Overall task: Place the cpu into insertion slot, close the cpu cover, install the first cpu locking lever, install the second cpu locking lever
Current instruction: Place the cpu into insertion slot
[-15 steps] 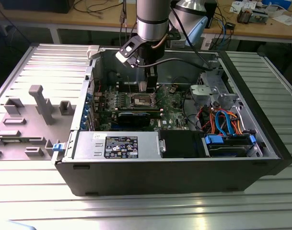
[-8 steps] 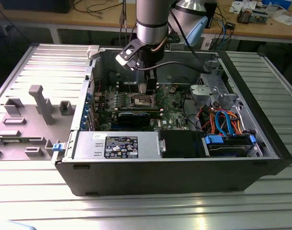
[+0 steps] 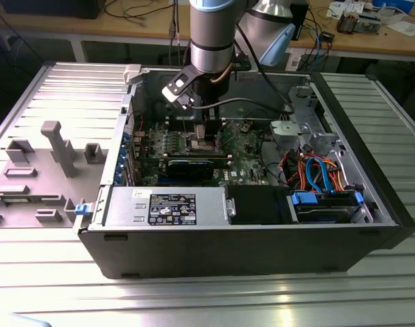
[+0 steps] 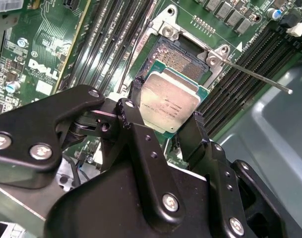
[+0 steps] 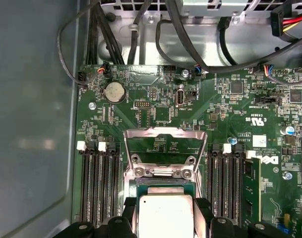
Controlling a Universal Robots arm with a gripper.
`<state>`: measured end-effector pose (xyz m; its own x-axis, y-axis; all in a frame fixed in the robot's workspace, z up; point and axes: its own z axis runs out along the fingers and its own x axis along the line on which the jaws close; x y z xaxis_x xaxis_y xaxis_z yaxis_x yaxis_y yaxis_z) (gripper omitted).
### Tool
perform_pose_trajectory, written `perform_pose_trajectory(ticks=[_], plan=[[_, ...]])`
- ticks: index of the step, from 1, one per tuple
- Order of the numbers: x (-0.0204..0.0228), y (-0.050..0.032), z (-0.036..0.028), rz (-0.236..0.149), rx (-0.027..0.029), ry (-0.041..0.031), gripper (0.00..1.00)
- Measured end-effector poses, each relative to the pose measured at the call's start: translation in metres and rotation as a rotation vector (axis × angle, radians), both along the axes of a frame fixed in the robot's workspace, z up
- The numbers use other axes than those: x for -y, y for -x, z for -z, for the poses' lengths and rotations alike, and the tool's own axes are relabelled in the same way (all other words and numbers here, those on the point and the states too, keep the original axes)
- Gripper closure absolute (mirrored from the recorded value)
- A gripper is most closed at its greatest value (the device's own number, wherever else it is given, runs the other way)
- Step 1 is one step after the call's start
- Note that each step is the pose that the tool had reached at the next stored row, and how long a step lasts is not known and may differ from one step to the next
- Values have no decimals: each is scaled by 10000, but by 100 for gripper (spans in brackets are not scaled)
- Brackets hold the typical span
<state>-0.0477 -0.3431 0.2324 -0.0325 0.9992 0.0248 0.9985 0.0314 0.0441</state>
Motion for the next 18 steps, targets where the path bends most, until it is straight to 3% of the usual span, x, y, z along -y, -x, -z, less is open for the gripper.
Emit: perform_pose_trajectory(ticks=[18], plan=[[-1, 0, 26, 0, 1, -4, 46]])
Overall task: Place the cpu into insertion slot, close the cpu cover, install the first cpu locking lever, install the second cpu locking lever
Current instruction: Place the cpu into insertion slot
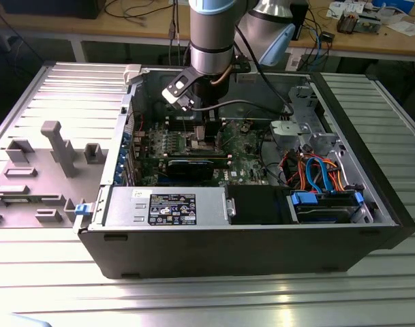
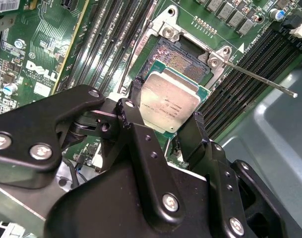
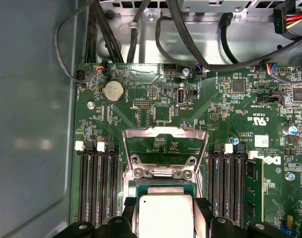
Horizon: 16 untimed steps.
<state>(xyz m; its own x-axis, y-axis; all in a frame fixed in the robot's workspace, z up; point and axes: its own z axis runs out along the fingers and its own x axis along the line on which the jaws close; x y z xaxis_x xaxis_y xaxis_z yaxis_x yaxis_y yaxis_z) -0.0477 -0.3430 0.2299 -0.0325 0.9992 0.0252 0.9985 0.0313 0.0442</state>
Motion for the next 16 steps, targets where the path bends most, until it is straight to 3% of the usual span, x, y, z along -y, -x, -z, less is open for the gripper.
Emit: perform_pose_trajectory(ticks=[6, 10, 13, 16], plan=[[-13, 41, 174, 9, -1, 9, 46], [-19, 47, 206, 12, 6, 122, 46], [-35, 49, 207, 13, 17, 287, 46], [-36, 49, 207, 12, 16, 298, 46]])
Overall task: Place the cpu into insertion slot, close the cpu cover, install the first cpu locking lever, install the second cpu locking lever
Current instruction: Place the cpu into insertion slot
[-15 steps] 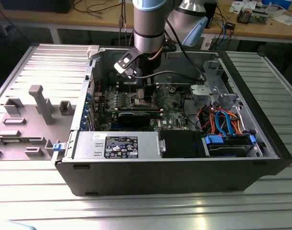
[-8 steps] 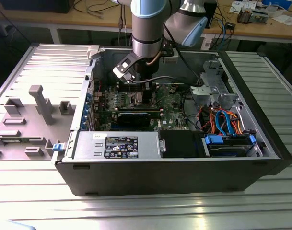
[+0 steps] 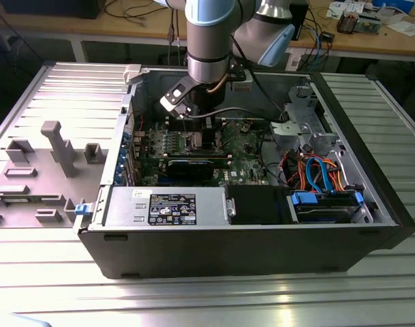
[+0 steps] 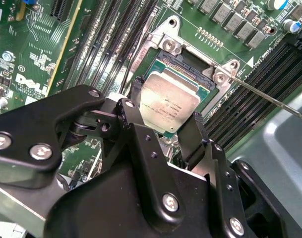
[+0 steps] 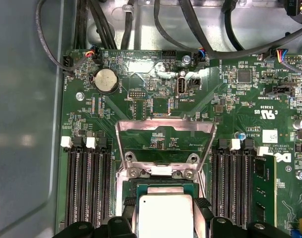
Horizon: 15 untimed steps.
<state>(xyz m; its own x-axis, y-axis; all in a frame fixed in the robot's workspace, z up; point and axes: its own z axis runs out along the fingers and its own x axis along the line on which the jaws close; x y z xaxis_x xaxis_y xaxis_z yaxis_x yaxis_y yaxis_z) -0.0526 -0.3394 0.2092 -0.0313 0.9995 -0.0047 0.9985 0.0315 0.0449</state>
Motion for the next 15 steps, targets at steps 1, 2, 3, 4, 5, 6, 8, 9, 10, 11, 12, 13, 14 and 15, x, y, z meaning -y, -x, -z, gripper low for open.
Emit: perform_pose_trajectory(ticks=[1, 2, 3, 4, 5, 6, 8, 9, 10, 11, 12, 13, 14, 15], plan=[[0, 0, 0, 0, 0, 7, 46], [-1, 0, 0, 0, 0, 8, 46], [-1, 0, 0, 0, 0, 11, 46], [-2, 1, 0, 6, 5, 31, 46], [-2, 1, 0, 7, 5, 32, 46], [-2, 1, 0, 9, 5, 33, 46], [-2, 1, 0, 10, 6, 33, 46], [-3, 1, 0, 11, 5, 32, 46], [-2, 1, 0, 11, 5, 33, 46], [-3, 1, 0, 12, 5, 33, 46], [-2, 1, 0, 13, 5, 33, 46], [-2, 1, 0, 13, 5, 33, 46], [-2, 1, 0, 13, 5, 33, 46], [-2, 1, 0, 13, 5, 33, 46]])
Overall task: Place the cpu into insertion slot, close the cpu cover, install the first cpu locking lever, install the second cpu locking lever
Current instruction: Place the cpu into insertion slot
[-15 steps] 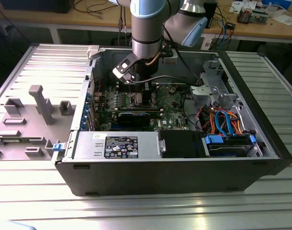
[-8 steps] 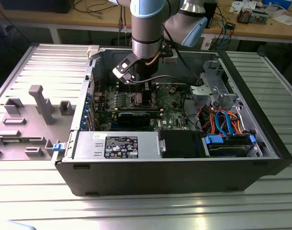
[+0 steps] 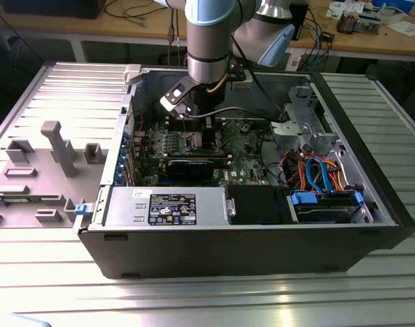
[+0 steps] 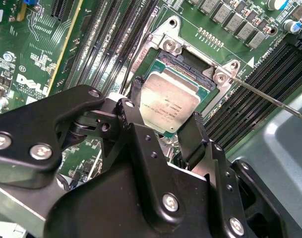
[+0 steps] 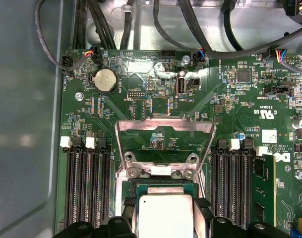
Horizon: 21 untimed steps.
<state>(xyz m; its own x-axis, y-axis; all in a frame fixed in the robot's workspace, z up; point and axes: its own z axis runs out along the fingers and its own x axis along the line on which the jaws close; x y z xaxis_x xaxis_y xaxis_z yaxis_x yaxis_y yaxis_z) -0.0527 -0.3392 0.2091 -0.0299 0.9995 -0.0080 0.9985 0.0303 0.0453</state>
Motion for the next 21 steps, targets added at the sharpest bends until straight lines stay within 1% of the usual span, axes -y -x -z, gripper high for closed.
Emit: perform_pose_trajectory(ticks=[3, 4, 7, 13, 21], plan=[[0, 0, 3, 51, 0, 0, 46], [-1, 0, 8, 141, 1, -1, 46], [-18, 7, 32, 144, 1, -25, 46], [-46, 13, 48, 189, 1, -27, 46], [-48, 17, 82, 270, -2, -23, 46]])
